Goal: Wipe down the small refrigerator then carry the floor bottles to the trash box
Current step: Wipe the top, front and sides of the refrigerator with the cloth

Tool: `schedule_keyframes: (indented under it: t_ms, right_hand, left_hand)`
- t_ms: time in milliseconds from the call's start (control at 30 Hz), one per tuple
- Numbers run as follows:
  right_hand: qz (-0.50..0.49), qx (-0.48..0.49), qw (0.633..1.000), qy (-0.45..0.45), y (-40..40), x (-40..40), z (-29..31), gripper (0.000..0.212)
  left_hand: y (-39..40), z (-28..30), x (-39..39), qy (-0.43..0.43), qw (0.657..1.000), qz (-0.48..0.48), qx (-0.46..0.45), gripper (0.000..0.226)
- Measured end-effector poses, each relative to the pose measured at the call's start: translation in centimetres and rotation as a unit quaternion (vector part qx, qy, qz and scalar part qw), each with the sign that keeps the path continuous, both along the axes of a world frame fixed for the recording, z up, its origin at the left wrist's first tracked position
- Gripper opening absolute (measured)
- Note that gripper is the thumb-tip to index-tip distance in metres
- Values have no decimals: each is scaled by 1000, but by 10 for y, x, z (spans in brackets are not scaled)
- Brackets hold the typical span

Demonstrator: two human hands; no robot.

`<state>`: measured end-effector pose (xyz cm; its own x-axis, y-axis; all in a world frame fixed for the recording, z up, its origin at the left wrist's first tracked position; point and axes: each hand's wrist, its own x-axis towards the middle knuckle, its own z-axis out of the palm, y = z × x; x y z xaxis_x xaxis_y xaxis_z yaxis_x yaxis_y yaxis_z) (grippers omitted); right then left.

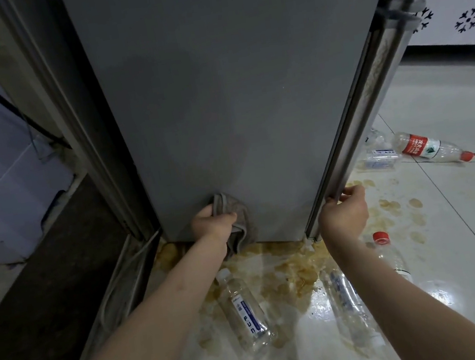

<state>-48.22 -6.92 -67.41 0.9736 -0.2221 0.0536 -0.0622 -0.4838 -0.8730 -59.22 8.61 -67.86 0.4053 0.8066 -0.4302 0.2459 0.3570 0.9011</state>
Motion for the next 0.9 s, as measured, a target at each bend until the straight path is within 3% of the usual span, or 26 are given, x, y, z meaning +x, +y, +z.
schedule_keyframes:
  t_ms: [133,367,467,600,733,900]
  right_hand:
    - [-10,34,999,18,3,-12,-3,25]
    - [46,66,995,52,29,-38,-7,36]
    - [63,51,995,59,35,-47,-9,49]
    - [78,69,990,95,39,-54,-14,68]
    - [73,84,986,123,42,-47,-12,73]
    - [64,77,987,125,44,-41,-11,71]
  left_hand:
    - [-1,-1,-5,65,990,-54,114,34]
    - [6,2,-3,108,980,14,167,28]
    - [14,-4,-4,156,979,8,128,52]
    - [21,-14,-8,170,985,-31,-17,90]
    - [13,-7,-8,126,976,-107,-142,73]
    - [20,-13,-4,60,984,-77,-148,56]
